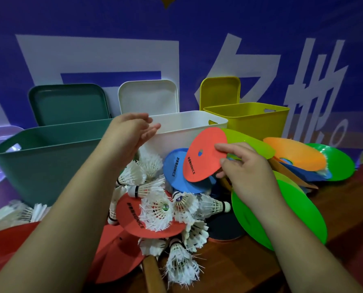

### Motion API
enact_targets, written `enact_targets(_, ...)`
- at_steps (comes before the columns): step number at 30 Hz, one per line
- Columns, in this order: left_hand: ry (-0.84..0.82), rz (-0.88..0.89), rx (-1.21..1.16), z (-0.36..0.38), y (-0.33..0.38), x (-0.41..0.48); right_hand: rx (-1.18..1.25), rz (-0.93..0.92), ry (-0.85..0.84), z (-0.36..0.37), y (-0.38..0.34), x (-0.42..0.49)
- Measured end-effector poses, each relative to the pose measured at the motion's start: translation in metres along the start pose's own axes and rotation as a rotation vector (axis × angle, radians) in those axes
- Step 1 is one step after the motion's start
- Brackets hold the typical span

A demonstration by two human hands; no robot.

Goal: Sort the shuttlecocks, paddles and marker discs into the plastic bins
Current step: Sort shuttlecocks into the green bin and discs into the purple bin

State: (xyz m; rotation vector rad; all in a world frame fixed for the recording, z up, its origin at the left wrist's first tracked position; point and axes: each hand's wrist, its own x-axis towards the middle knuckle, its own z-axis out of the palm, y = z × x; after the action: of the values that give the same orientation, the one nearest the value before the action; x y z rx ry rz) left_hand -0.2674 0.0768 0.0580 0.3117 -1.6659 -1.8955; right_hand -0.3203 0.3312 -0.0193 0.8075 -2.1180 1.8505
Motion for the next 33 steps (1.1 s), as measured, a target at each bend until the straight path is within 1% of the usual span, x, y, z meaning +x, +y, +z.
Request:
enact_targets(2,-0.072,0.011,0.096,-0.001,0.006,-0.008,0.013,-0.06,0.002,0.002,-0.007,0.003)
enact_targets(5,-0.189,0.053,0.409,-0.005,0.009,-0.012,0.044,-0.143,-0.006,0.006,-0.024,0.009)
enact_targets(6,-0.214,0.055,0.466,-0.006,0.009,-0.013,0.05,-0.168,-0.009,0.009,-0.03,0.012)
enact_targets(9,-0.244,0.017,0.465,-0.009,0.013,-0.013,0.1,-0.202,-0.025,0.019,-0.048,0.021)
enact_targets(11,-0.224,0.01,0.429,-0.016,0.021,-0.014,0.121,-0.199,-0.033,0.029,-0.06,0.026)
enact_targets(14,-0.07,0.075,0.375,-0.037,0.04,-0.015,0.171,-0.124,-0.036,0.048,-0.073,0.033)
enact_targets(16,0.027,0.125,0.319,-0.053,0.055,-0.017,0.223,-0.06,-0.078,0.064,-0.082,0.038)
enact_targets(20,0.189,0.16,0.213,-0.095,0.078,-0.031,0.304,0.016,-0.263,0.11,-0.103,0.043)
enact_targets(24,0.375,0.165,0.118,-0.16,0.086,-0.048,0.245,0.051,-0.453,0.158,-0.122,0.035)
enact_targets(27,0.506,0.183,0.086,-0.212,0.091,-0.062,0.191,0.006,-0.522,0.182,-0.132,0.024)
enact_targets(30,0.635,0.231,0.113,-0.267,0.093,-0.075,0.099,-0.075,-0.578,0.199,-0.14,0.01)
enact_targets(33,0.774,0.227,0.142,-0.318,0.092,-0.089,0.023,-0.152,-0.627,0.211,-0.147,-0.002)
